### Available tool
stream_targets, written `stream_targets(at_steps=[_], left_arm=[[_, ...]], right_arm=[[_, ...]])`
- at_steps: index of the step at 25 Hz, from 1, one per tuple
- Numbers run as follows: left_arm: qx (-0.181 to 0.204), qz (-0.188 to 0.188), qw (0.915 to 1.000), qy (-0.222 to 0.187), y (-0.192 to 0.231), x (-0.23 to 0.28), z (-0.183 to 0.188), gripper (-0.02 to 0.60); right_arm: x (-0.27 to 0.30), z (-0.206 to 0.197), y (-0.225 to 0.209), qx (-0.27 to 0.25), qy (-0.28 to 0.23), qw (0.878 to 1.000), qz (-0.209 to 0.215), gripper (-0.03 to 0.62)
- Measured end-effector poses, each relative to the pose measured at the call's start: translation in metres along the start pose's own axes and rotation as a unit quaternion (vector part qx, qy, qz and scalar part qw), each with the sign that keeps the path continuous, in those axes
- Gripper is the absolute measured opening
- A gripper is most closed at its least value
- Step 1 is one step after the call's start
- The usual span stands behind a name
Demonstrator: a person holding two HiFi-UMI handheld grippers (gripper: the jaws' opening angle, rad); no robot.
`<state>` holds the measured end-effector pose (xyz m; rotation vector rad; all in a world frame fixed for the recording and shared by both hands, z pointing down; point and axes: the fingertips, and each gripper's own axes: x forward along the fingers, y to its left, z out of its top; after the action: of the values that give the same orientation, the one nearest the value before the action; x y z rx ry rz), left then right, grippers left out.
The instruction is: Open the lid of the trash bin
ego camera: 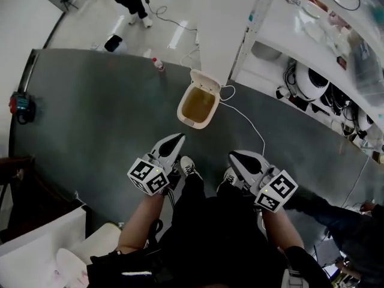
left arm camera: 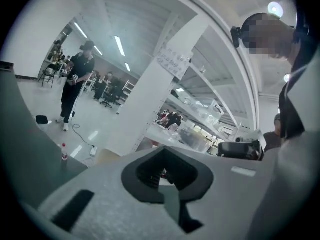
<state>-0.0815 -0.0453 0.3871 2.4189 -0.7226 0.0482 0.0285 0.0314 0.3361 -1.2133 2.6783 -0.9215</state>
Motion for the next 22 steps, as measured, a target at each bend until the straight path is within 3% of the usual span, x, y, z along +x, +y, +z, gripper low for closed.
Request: stream_targets(at_steps=[4, 12, 18, 22], left_arm=[[0.025, -0.039, 0.9989, -0.004, -0.056, -0.012, 0.029, 0.000], [0.052, -0.092, 0.9944, -0.006, -0.137, -0.040, 0.050, 0.000], [0.079, -0.104, 0.9912, -0.019, -0.167, -0.042, 0.059, 0.000], [0.064, -0.099, 0.9925, -0.033, -0.163, -0.038, 0.065, 0.000]], right_arm=[[-0.012, 0.026, 0.021, -0.014, -0.020, 1.000, 0.018, 0.008], [-0.018, 0.057, 0.067, -0.048, -0.031, 0.996, 0.068, 0.009], [-0.022, 0.068, 0.082, -0.085, -0.031, 0.993, 0.081, 0.008], [-0.026, 0.068, 0.082, -0.090, -0.029, 0.992, 0.081, 0.008]])
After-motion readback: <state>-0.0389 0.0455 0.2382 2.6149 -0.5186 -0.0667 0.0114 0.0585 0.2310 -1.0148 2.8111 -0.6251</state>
